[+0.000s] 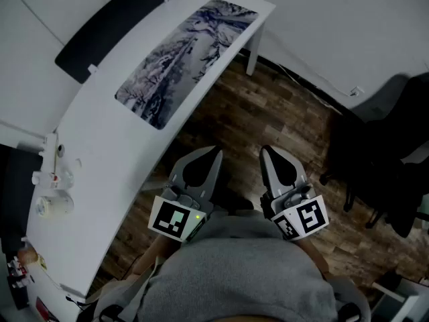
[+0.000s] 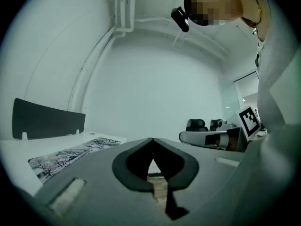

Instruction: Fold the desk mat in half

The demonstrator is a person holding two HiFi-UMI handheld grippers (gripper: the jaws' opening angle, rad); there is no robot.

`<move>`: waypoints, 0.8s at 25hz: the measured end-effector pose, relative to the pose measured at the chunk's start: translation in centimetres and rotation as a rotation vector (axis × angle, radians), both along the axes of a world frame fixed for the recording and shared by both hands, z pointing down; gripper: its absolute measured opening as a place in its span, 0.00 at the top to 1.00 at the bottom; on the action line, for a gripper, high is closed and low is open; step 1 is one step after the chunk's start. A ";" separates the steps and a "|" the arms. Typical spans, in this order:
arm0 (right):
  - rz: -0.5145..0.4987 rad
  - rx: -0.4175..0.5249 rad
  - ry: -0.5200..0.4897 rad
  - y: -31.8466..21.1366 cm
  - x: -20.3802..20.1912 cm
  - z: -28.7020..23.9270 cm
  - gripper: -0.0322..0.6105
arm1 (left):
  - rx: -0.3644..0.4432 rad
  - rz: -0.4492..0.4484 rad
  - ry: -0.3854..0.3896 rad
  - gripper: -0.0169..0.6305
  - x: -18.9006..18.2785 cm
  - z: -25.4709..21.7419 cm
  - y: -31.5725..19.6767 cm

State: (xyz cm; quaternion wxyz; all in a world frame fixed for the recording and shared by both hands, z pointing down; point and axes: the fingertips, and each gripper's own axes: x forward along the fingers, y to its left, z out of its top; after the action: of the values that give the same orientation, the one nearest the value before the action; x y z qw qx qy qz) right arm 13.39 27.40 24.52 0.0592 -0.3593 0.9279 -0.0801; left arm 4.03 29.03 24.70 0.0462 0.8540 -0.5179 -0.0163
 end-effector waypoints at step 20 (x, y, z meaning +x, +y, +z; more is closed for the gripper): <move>-0.009 0.021 -0.002 1.8 -4.9 0.6 0.95 | -0.070 0.040 0.023 0.97 -3.1 2.5 0.2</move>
State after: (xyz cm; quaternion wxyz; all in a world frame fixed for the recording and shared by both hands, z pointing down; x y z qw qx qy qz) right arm 8.52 29.23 25.08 0.0636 -0.3543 0.9303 -0.0710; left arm 0.88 29.26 27.16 0.0822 0.8619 -0.5003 -0.0071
